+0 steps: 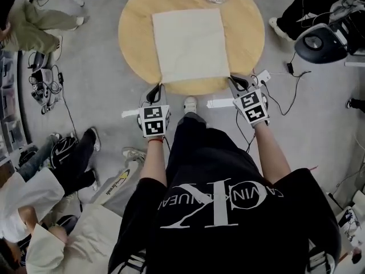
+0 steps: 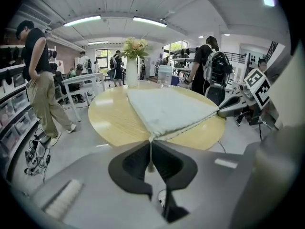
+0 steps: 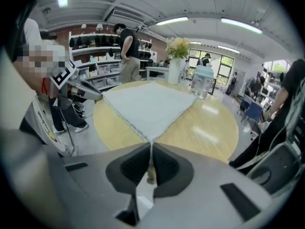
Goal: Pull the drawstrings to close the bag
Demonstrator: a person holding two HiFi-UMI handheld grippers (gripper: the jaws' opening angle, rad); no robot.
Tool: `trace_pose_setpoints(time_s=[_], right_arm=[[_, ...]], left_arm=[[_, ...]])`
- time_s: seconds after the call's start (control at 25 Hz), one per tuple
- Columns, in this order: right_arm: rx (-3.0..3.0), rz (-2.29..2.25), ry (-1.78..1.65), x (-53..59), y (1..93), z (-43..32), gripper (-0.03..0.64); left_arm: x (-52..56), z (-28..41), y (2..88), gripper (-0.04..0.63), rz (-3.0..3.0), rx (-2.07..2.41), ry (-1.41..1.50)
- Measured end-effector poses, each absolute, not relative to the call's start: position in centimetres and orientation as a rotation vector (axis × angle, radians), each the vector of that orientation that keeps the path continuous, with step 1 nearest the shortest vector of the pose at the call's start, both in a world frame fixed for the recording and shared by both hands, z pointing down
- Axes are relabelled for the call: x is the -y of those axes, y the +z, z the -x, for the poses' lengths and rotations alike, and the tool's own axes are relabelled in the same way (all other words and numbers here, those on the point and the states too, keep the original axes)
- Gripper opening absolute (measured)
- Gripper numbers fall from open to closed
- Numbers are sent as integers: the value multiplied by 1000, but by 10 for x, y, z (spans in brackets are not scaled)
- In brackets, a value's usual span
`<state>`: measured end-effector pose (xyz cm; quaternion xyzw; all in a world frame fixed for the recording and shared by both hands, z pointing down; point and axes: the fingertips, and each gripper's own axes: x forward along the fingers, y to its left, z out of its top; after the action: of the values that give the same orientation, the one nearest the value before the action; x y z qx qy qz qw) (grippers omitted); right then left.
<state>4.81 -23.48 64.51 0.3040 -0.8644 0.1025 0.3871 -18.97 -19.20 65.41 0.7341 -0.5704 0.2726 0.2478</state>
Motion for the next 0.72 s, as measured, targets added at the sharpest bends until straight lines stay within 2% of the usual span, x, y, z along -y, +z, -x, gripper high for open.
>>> trace_pose_setpoints(time_s=[0.28, 0.72], right_arm=[[2079, -743, -83, 253, 617, -60, 23], [2023, -955, -396, 294, 528, -59, 23]], left_arm=[[198, 197, 632, 20, -2075, 1610, 850], [238, 211, 534, 20, -2168, 1843, 789]])
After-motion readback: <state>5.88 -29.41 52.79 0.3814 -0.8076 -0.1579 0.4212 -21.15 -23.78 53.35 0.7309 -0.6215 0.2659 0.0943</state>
